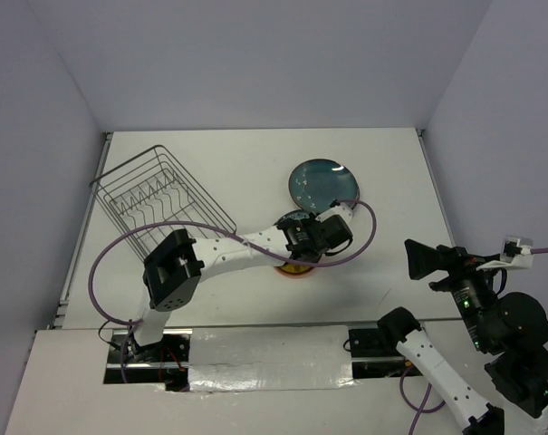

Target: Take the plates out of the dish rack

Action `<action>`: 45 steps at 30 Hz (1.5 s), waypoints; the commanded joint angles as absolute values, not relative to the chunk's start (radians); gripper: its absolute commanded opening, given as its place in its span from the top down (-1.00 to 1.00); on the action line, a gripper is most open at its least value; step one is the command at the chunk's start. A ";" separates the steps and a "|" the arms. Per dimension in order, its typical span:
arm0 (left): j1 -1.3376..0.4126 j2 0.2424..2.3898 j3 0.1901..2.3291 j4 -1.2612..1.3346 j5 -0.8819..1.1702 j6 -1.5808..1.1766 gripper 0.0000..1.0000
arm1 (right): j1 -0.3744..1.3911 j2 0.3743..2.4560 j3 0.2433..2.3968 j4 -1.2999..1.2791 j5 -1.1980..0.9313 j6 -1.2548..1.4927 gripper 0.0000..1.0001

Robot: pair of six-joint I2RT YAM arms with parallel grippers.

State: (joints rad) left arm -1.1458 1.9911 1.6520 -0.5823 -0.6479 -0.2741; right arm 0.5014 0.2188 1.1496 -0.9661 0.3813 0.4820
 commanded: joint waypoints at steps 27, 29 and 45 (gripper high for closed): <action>-1.181 1.962 1.657 -0.559 -0.607 -0.377 -0.35 | 0.506 0.209 1.100 -0.946 0.382 0.482 -1.00; -1.181 1.962 1.652 -0.564 -0.641 -0.400 -0.29 | 0.506 0.210 1.098 -0.946 0.374 0.485 -1.00; -1.037 1.957 1.549 -0.413 -0.531 -0.538 0.71 | 0.506 0.201 1.068 -0.930 0.350 0.472 -1.00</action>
